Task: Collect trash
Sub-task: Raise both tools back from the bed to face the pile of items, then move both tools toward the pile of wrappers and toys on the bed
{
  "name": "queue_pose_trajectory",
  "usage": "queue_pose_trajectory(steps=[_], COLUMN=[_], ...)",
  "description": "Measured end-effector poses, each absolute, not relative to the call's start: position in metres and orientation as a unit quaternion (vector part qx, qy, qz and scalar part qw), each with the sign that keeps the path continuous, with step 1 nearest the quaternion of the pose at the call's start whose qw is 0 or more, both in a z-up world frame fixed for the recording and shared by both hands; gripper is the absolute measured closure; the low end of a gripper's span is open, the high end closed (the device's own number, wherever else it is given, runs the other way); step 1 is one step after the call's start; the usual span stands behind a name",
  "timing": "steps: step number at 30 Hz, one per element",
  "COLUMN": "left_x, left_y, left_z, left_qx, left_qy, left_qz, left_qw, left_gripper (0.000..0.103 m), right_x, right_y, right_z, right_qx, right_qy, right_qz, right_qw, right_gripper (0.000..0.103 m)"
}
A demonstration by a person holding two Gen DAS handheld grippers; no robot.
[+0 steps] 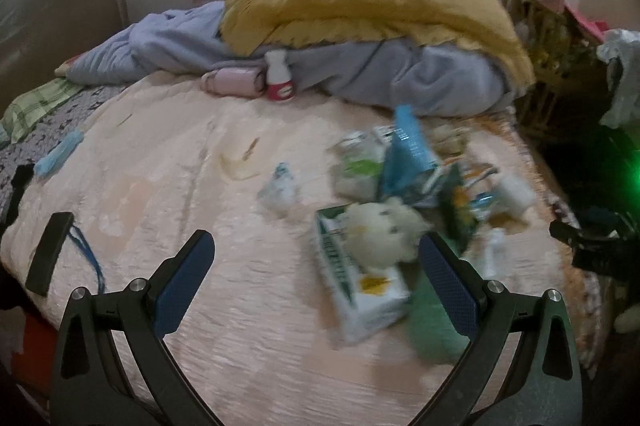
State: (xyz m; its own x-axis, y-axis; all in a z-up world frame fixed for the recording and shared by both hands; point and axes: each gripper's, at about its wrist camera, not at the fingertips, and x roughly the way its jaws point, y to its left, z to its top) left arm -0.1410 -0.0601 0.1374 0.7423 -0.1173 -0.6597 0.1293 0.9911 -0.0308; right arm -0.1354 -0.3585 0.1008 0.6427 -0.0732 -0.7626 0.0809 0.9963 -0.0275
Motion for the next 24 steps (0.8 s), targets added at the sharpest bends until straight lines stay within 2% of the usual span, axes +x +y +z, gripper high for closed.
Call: queue_pose_trajectory(steps=[10,24], left_x=[-0.170,-0.179], left_y=[-0.083,-0.079], left_z=[0.163,0.174], left_qx=[0.002,-0.009], left_qy=[0.318,0.292], left_qz=[-0.087,-0.082], left_qw=[0.944,0.953], left_gripper=[0.001,0.001], right_x=[-0.195,-0.208], right_y=[-0.316,-0.298], right_z=[0.175,0.191], right_qx=[0.012,0.018], right_qy=[0.314,0.282], right_qz=[-0.047,-0.037], right_qw=[0.948,0.958], right_gripper=[0.000,0.000])
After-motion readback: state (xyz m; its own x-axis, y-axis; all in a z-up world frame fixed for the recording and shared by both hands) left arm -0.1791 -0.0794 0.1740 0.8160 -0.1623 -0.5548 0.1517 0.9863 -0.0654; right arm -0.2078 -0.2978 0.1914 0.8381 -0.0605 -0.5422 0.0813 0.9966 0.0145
